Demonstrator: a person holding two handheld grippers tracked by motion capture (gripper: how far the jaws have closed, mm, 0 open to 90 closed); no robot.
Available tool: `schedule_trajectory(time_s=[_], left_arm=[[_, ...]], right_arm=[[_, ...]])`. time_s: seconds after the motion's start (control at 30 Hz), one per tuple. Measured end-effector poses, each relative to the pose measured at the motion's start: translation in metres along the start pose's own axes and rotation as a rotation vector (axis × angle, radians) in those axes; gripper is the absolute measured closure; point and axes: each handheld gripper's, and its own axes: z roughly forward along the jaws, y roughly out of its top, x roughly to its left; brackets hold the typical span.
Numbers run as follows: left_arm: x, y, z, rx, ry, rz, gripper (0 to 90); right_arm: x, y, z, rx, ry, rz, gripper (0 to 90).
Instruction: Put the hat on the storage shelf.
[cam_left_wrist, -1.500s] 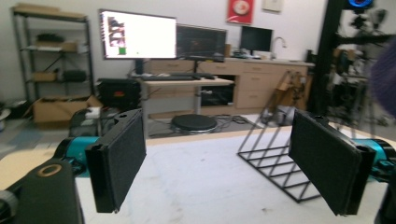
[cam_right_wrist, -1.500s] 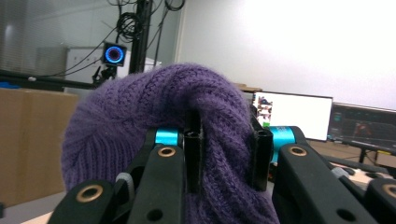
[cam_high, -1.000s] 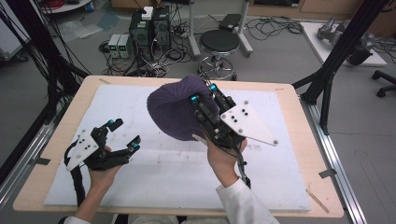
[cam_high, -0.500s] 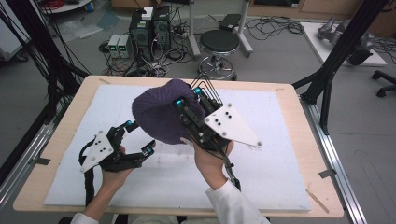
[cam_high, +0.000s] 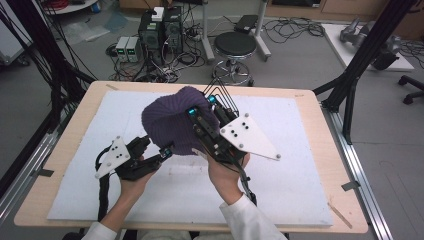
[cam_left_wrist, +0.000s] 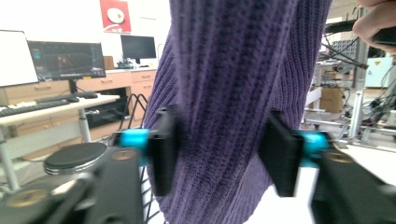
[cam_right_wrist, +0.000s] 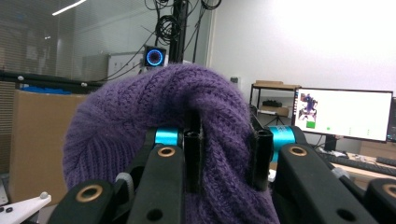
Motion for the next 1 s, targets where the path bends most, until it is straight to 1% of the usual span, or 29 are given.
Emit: schedule_trajectory(time_s=[0.03, 0.07, 0.1, 0.2, 0.23, 0.3, 0.33, 0.4, 0.5, 0.57, 0.63, 0.67, 0.8, 0.9, 1.0], left_arm=[[0.000, 0.000, 0.001, 0.004, 0.010, 0.004, 72.3], [0.001, 0.000, 0.002, 0.009, 0.019, 0.007, 76.8], [0.002, 0.001, 0.003, 0.008, 0.026, 0.008, 78.8], [0.006, 0.003, 0.006, 0.001, 0.058, 0.001, 80.4], [0.008, 0.004, 0.008, -0.009, 0.065, -0.020, 80.4], [0.011, 0.006, 0.012, -0.017, 0.070, -0.034, 80.7], [0.012, 0.007, 0.015, -0.018, 0.073, -0.033, 80.8], [0.014, 0.010, 0.021, -0.014, 0.069, -0.026, 80.8], [0.014, 0.015, 0.030, -0.010, 0.064, 0.006, 80.9], [0.015, 0.020, 0.036, -0.012, 0.060, 0.026, 80.9], [0.015, 0.024, 0.043, -0.017, 0.064, 0.052, 81.0], [0.016, 0.027, 0.046, -0.018, 0.065, 0.061, 81.1], [0.018, 0.041, 0.059, -0.021, 0.057, 0.084, 81.4], [0.019, 0.051, 0.069, -0.029, 0.049, 0.088, 81.4], [0.020, 0.059, 0.079, -0.032, 0.051, 0.092, 81.5]], right_arm=[[-0.002, 0.000, -0.001, 0.001, -0.002, -0.001, 74.0], [-0.004, 0.000, -0.002, 0.002, -0.004, 0.004, 74.0], [-0.006, -0.001, -0.002, 0.002, -0.008, 0.006, 74.0], [-0.012, -0.001, -0.005, 0.003, -0.032, -0.008, 74.0], [-0.014, 0.000, -0.006, 0.003, -0.036, -0.016, 74.0], [-0.020, 0.001, -0.008, -0.001, -0.048, -0.029, 74.1], [-0.025, 0.001, -0.008, -0.003, -0.060, -0.035, 74.1], [-0.033, 0.002, -0.008, -0.001, -0.077, -0.037, 74.1], [-0.044, 0.003, -0.007, -0.004, -0.102, -0.051, 74.1], [-0.053, 0.004, -0.006, -0.010, -0.126, -0.079, 74.1], [-0.059, 0.006, -0.006, -0.013, -0.136, -0.095, 74.1], [-0.064, 0.008, -0.005, -0.016, -0.147, -0.112, 74.1], [-0.076, 0.017, -0.002, -0.022, -0.188, -0.131, 74.2], [-0.083, 0.026, -0.001, -0.029, -0.224, -0.152, 74.2], [-0.090, 0.034, 0.001, -0.032, -0.253, -0.174, 74.3]])
